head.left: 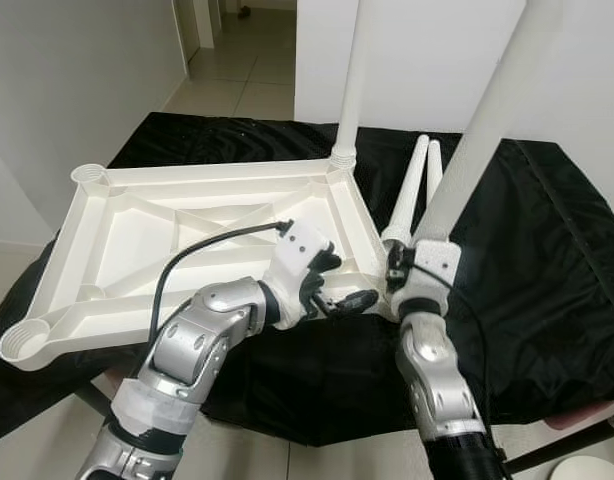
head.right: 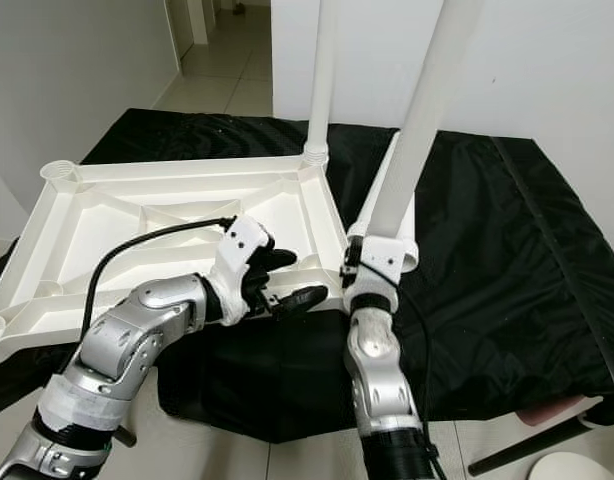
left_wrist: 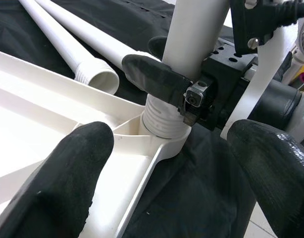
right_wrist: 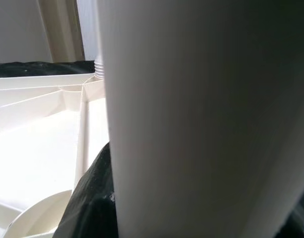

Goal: Building children table

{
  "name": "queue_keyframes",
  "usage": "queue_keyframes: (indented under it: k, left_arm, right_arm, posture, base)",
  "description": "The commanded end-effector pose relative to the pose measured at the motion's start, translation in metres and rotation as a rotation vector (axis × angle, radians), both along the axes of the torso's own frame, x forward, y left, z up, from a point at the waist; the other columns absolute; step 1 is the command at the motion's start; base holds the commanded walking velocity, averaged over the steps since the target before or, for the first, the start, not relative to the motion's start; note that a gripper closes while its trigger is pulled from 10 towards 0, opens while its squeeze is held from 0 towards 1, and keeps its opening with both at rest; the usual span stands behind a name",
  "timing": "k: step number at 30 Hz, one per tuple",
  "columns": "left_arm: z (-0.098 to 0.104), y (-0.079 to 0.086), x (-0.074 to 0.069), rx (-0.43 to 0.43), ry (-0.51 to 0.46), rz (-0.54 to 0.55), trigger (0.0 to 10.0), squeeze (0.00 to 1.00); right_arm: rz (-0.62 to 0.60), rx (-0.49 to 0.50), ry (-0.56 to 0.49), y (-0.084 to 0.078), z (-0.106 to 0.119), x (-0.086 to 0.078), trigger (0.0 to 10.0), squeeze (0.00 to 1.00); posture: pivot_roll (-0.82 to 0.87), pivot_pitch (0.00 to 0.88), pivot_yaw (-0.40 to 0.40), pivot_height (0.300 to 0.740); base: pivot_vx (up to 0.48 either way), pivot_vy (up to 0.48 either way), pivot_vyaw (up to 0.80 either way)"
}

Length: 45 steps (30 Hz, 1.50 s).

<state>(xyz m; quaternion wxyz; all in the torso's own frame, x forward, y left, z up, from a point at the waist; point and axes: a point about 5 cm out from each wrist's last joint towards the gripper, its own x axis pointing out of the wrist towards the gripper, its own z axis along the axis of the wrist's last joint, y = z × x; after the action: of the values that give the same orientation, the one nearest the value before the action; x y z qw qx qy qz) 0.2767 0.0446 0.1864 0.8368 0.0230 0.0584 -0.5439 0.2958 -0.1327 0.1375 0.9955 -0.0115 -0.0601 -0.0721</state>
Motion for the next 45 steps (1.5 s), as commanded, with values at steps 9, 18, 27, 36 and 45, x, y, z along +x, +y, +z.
queue_keyframes:
  k: [9, 18, 27, 36, 45]
  left_arm:
    - [-0.003, 0.003, 0.002, 0.015, 0.0, 0.055, 10.0, 0.0]
    - [-0.003, 0.003, 0.002, 0.018, 0.002, 0.05, 10.0, 0.0]
    - [-0.003, 0.004, 0.001, 0.02, 0.001, 0.052, 10.0, 0.0]
    - [-0.002, 0.004, 0.001, 0.023, 0.0, 0.05, 10.0, 0.0]
    - [-0.002, 0.003, 0.001, 0.022, -0.001, 0.048, 10.0, 0.0]
  right_arm:
    - [-0.038, -0.004, 0.139, -0.005, -0.032, -0.009, 10.0, 0.0]
    - [-0.175, 0.01, 0.134, -0.017, -0.033, -0.012, 10.0, 0.0]
    - [-0.329, 0.037, 0.142, -0.027, -0.033, -0.013, 10.0, 0.0]
    - [-0.36, 0.065, 0.145, -0.03, -0.034, -0.014, 10.0, 0.0]
    - [-0.326, 0.092, 0.118, -0.034, -0.032, -0.013, 10.0, 0.0]
  posture:
    - [-0.01, 0.0, 0.011, 0.74]
    - [-0.01, 0.0, 0.014, 0.74]
    - [0.0, 0.0, 0.015, 0.74]
    - [0.0, 0.003, 0.016, 0.74]
    - [0.0, 0.007, 0.018, 0.74]
  base:
    - [0.0, 0.0, 0.0]
    - [0.0, 0.0, 0.0]
    - [0.0, 0.0, 0.0]
    - [0.0, 0.0, 0.0]
    - [0.0, 0.0, 0.0]
